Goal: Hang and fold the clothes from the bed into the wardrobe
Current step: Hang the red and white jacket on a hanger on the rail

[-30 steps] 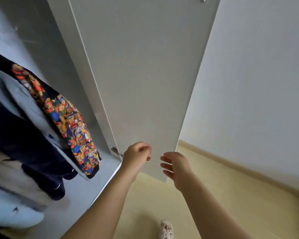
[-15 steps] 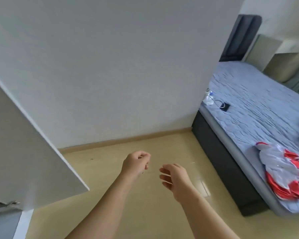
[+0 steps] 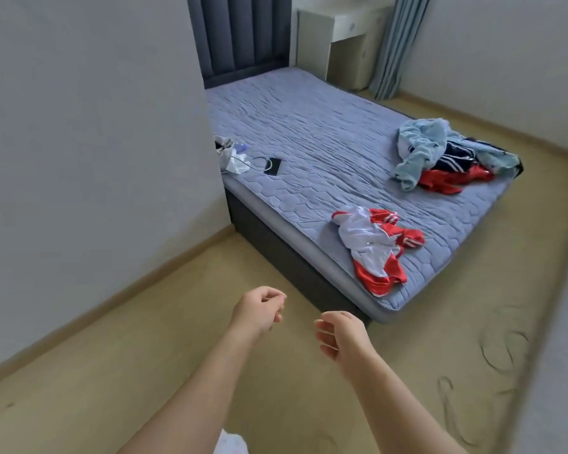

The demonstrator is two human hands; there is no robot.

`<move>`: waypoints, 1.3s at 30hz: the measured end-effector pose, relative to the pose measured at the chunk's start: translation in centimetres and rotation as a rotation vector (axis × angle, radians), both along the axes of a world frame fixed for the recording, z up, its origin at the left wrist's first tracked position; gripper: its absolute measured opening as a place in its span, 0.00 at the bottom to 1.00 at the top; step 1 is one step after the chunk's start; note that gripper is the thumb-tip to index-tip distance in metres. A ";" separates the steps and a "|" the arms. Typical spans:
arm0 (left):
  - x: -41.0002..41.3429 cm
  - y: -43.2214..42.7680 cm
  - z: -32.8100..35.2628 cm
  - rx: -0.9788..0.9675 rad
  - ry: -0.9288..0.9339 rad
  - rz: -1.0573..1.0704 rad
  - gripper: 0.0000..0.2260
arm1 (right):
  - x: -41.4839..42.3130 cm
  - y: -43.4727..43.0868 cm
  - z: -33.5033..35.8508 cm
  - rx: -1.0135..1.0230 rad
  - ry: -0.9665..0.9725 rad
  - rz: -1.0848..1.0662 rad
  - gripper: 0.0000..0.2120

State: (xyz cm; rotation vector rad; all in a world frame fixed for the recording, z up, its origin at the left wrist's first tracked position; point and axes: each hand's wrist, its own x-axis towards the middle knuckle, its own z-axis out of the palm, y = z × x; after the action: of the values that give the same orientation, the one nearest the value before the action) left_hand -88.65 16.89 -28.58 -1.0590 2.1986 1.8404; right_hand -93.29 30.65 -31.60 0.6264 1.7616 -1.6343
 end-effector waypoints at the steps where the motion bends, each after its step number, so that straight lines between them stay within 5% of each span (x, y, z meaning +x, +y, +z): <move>1: -1.2 0.3 -0.4 -0.002 -0.017 -0.015 0.06 | -0.8 0.6 -0.3 -0.001 -0.019 -0.018 0.06; 23: -42.9 7.4 -6.8 -0.050 -0.102 -0.521 0.07 | -35.0 9.2 -6.9 0.108 -0.151 -0.361 0.05; 39: -57.8 16.2 -19.0 -0.229 -0.488 -0.440 0.05 | -55.4 17.0 -20.1 0.150 -0.313 -0.012 0.10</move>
State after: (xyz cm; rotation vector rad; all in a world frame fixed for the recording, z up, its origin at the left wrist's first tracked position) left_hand -146.41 33.06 -47.60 -0.8461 2.1406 1.0421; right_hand -148.72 47.68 -51.72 0.9103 1.6589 -1.3348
